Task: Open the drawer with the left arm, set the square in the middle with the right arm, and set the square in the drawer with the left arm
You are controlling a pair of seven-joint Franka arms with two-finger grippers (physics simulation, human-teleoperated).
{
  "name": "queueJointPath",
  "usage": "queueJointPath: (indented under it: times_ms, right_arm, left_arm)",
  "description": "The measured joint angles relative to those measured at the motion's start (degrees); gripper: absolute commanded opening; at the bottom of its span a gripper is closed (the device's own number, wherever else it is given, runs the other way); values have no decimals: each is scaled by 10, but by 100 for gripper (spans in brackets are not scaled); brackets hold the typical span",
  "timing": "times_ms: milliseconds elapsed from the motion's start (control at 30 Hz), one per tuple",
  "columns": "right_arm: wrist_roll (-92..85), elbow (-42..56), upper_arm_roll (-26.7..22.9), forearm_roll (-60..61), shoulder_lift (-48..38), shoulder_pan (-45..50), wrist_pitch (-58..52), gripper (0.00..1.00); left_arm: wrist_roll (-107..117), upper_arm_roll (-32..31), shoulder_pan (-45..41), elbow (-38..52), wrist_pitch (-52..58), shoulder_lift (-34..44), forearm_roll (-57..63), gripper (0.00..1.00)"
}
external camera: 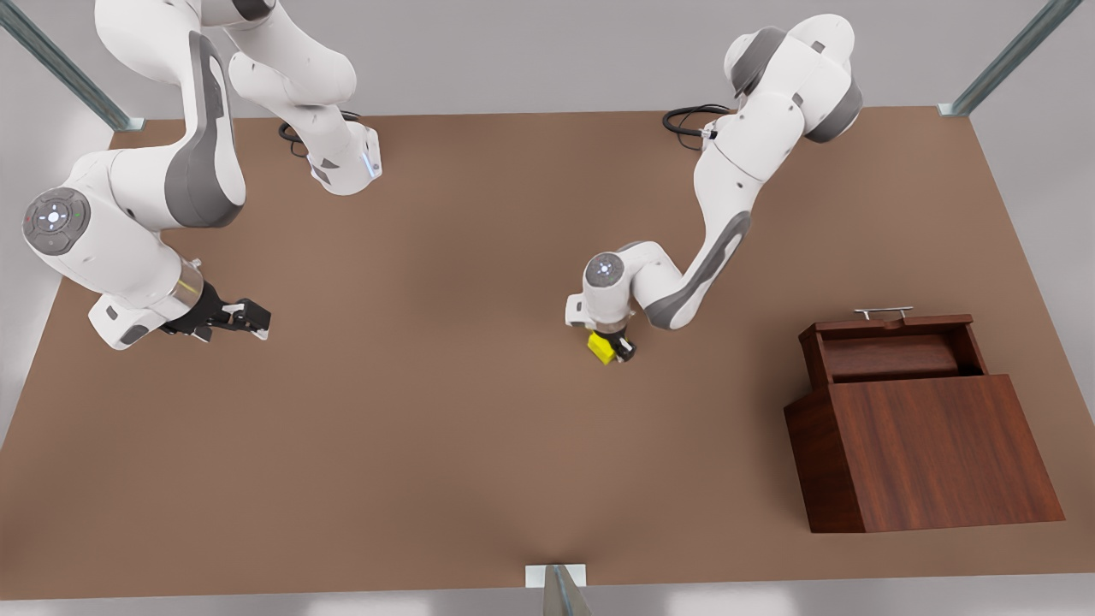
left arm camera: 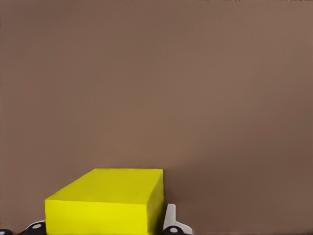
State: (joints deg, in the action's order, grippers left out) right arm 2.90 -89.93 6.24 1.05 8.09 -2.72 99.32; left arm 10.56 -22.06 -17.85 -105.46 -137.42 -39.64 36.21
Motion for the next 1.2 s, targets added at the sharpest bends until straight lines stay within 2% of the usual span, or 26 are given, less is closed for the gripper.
queueJointPath:
  times_ms: [100, 200, 600, 700, 800, 867, 933, 1200]
  right_arm:
    - [-1, 0, 0, 0, 0, 0, 0, 100]
    - [-1, -1, 0, 0, 0, 0, 0, 100]
    - [-2, -1, 0, 0, 4, 0, 0, 100]
    - [0, -1, 0, 0, 4, 0, 0, 100]
    - [-3, -1, 0, 0, 4, 0, 0, 100]
    - [-4, -1, 0, 0, 4, 0, 0, 100]
    - [-3, -1, 0, 0, 4, 0, 0, 100]
    - [-3, -1, 0, 0, 4, 0, 0, 100]
  left_arm:
    - [-17, 0, 4, 1, -1, 2, -177, 67]
    - [-15, 0, 7, 1, -1, 2, -268, 67]
    - [-6, 1, 7, 4, 9, 27, -239, 67]
    - [12, 21, 9, 4, 51, 100, -265, 67]
    - [170, 117, 12, 3, 220, 244, -295, 67]
    - [184, 151, 73, 3, 300, 315, -308, 68]
    - [170, 154, 169, 5, 312, 336, -319, 68]
    - [-155, 154, 319, 7, 233, 271, -328, 68]
